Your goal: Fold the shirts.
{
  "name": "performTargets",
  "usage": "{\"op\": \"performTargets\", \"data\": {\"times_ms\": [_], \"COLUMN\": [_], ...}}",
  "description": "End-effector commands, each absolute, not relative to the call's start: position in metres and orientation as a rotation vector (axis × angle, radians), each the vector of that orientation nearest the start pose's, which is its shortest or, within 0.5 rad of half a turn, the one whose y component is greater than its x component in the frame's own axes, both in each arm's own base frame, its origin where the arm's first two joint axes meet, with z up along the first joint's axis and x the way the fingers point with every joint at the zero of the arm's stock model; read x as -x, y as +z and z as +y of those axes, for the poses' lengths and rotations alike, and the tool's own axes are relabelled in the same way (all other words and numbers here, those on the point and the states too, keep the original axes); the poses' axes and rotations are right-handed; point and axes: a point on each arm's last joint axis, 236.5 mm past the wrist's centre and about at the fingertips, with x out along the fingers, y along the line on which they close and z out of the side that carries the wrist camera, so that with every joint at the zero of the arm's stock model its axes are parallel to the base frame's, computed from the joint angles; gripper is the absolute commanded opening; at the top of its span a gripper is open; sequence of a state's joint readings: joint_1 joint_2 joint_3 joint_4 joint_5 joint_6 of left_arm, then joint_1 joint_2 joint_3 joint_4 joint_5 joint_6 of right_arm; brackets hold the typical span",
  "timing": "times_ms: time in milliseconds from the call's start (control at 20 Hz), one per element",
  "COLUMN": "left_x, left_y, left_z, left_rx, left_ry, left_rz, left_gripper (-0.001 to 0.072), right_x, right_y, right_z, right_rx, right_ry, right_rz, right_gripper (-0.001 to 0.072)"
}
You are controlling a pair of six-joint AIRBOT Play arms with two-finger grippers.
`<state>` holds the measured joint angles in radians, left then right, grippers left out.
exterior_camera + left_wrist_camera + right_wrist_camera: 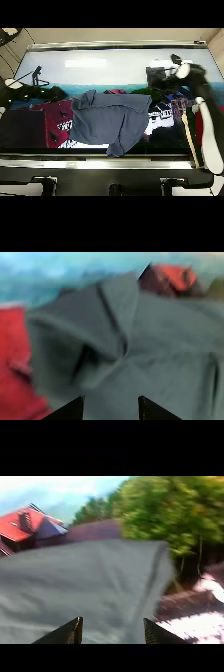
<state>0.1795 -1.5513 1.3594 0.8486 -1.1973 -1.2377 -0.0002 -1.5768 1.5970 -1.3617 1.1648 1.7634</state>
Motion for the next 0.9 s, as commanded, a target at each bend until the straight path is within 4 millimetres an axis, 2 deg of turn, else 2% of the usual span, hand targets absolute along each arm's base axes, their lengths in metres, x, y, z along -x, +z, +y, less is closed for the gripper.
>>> {"op": "performTargets", "data": {"times_ms": [0, 50, 150, 300, 400, 450, 550, 750, 850], "left_x": [-0.367, -0.345, -0.315, -0.292, -0.288, -0.288, -0.285, -0.283, -0.283], "left_y": [-0.016, -0.031, -0.054, -0.083, -0.093, -0.096, -0.099, -0.106, -0.107], "left_z": [-0.015, -0.015, -0.033, -0.059, -0.071, -0.078, -0.09, -0.093, -0.093], "left_rx": [0.42, 0.407, 0.463, 0.488, 0.457, 0.435, 0.402, 0.408, 0.408], "left_ry": [-0.34, -0.323, -0.332, -0.364, -0.372, -0.384, -0.409, -0.405, -0.403], "left_rz": [1.53, 1.588, 1.632, 1.652, 1.654, 1.653, 1.668, 1.691, 1.692], "left_gripper": [0.0422, 0.0422, 0.0377, 0.0377, 0.037, 0.0309, 0.0309, 0.0306, 0.0247], "right_x": [-0.417, -0.397, -0.368, -0.349, -0.341, -0.333, -0.316, -0.292, -0.284], "right_y": [0.038, 0.029, 0.015, 0.003, -0.003, -0.01, -0.026, -0.049, -0.06], "right_z": [-0.004, -0.008, -0.005, 0.022, 0.036, 0.038, 0.04, 0.061, 0.074], "right_rx": [-0.347, -0.343, -0.329, -0.421, -0.479, -0.484, -0.486, -0.564, -0.616], "right_ry": [-0.003, 0.007, 0.038, 0.108, 0.138, 0.14, 0.139, 0.191, 0.22], "right_rz": [1.416, 1.497, 1.593, 1.622, 1.624, 1.636, 1.663, 1.678, 1.683], "right_gripper": [0.0487, 0.0487, 0.0488, 0.0491, 0.0494, 0.0495, 0.0496, 0.0496, 0.0496]}}
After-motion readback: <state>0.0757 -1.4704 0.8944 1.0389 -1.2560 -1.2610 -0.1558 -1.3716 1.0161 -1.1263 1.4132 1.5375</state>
